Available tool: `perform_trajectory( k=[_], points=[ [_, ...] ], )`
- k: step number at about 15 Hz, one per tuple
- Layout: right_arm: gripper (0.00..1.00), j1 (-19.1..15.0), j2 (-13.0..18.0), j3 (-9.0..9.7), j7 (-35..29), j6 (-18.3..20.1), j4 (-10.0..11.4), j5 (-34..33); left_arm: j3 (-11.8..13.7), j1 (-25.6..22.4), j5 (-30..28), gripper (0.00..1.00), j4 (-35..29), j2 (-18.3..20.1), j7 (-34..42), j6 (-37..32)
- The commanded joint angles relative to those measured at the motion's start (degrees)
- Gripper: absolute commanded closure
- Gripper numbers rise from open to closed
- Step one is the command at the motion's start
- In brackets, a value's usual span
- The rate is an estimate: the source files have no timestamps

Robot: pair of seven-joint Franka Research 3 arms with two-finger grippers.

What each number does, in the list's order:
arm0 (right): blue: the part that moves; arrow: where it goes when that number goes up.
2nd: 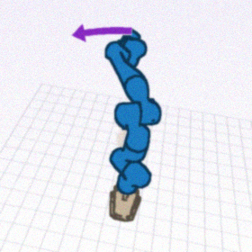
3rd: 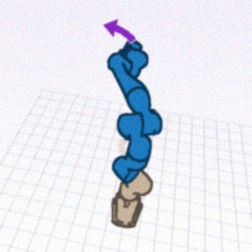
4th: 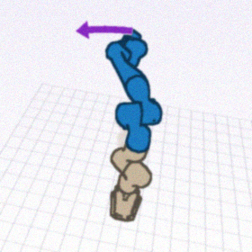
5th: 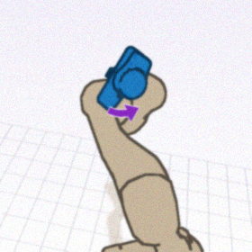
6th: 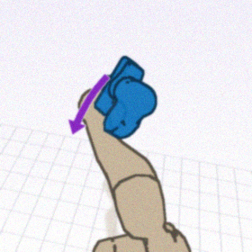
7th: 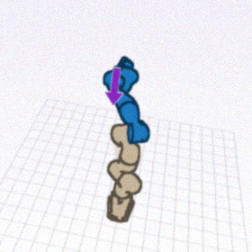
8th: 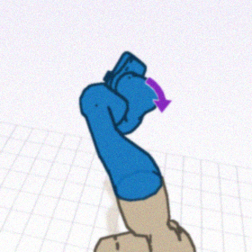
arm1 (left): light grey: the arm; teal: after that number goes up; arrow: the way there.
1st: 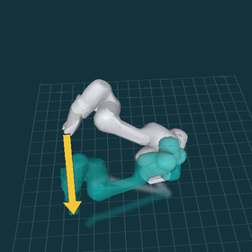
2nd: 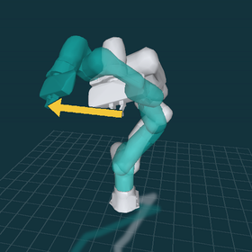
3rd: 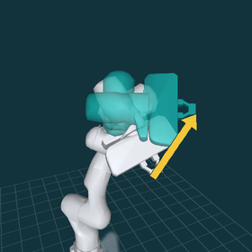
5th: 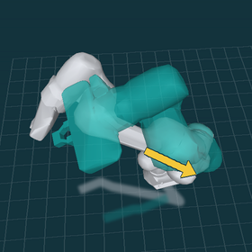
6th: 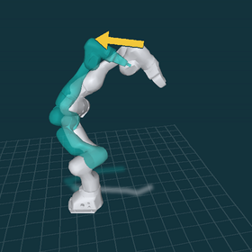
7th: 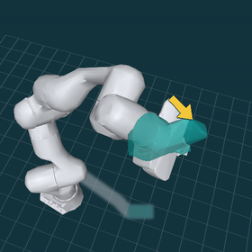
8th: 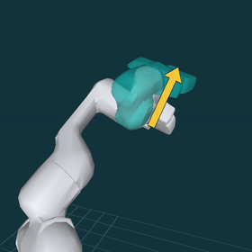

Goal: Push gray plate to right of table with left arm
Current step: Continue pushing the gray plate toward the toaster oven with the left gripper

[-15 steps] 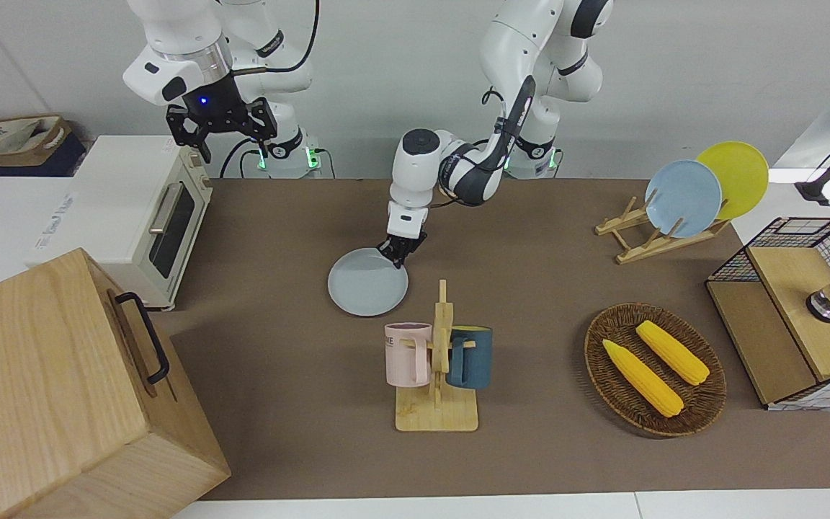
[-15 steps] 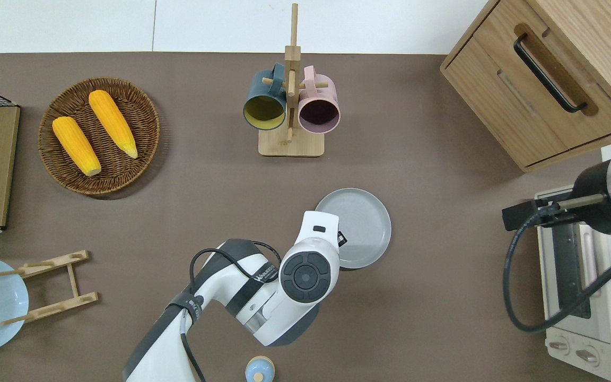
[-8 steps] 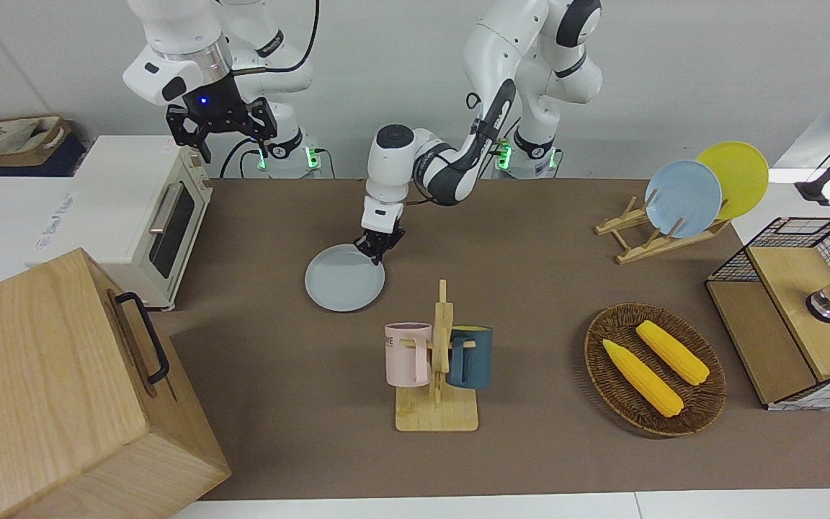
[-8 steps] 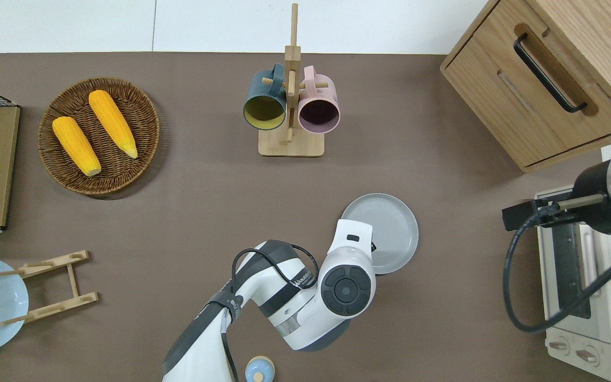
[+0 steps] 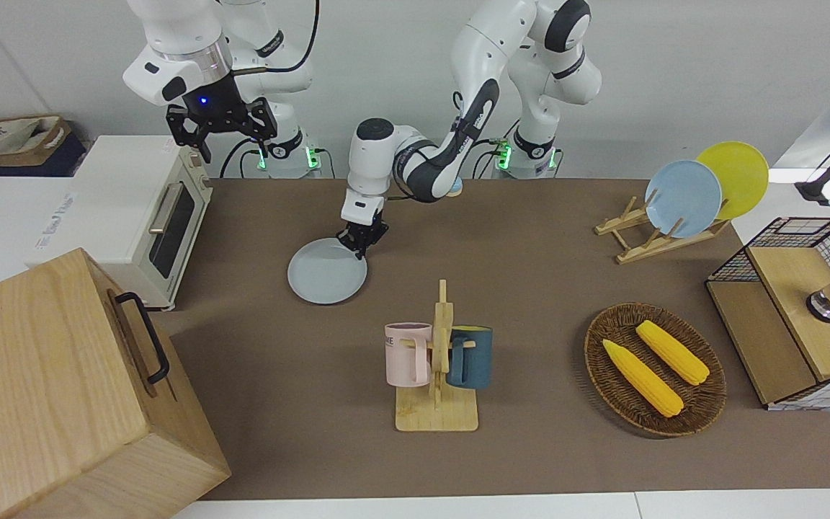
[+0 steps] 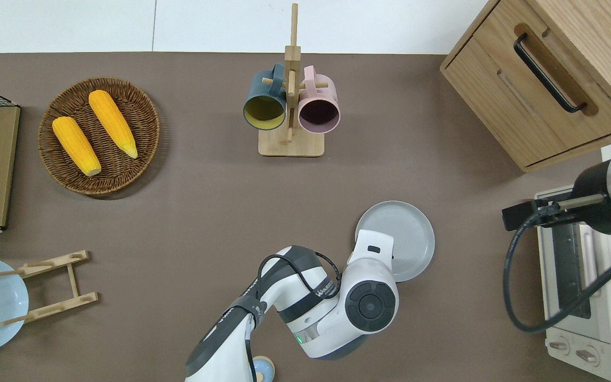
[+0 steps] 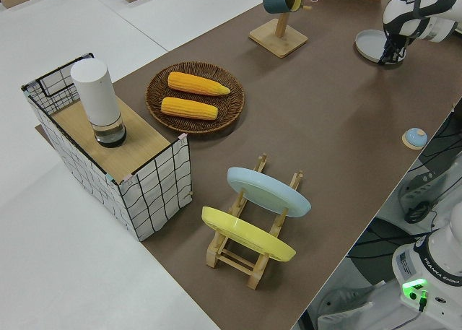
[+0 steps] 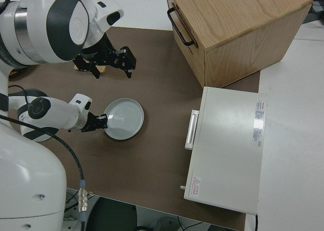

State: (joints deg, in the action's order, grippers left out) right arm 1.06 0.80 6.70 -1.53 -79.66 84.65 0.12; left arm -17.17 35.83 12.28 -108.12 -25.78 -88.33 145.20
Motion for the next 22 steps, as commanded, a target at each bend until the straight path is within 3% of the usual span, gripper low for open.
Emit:
perform_trajectory(
  k=[1, 3, 4, 9, 13, 15, 22],
  points=[
    [0.017, -1.2, 0.2, 0.86, -0.1, 0.8, -0.5, 0.6, 0.9, 2.0, 1.6, 1.0, 4.7, -4.8, -1.4, -0.8],
    [0.017, -1.2, 0.2, 0.77, -0.1, 0.8, -0.5, 0.6, 1.0, 2.0, 1.5, 1.0, 4.8, -4.5, -1.5, -0.8],
    [0.017, -1.2, 0.2, 0.86, -0.1, 0.8, -0.5, 0.6, 1.1, 2.0, 1.5, 0.94, 4.8, -4.5, -1.4, -0.8],
    [0.017, -1.2, 0.2, 0.77, -0.1, 0.8, -0.5, 0.6, 1.6, 1.2, 1.6, 0.47, 6.4, -3.7, -1.2, -2.1],
    [0.017, -1.2, 0.2, 0.86, -0.1, 0.8, -0.5, 0.6, 2.1, 0.8, 1.4, 0.27, 12.7, -3.4, -0.4, -12.1],
    [0.017, -1.2, 0.2, 0.86, -0.1, 0.8, -0.5, 0.6, 2.1, -0.9, 1.4, 0.03, 14.1, -2.9, 1.9, -15.1],
    [0.017, -1.2, 0.2, 0.86, -0.1, 0.9, -0.5, 0.6, 1.4, -5.9, 0.6, 0.02, 14.3, 1.4, 11.4, -19.0]
  ],
)
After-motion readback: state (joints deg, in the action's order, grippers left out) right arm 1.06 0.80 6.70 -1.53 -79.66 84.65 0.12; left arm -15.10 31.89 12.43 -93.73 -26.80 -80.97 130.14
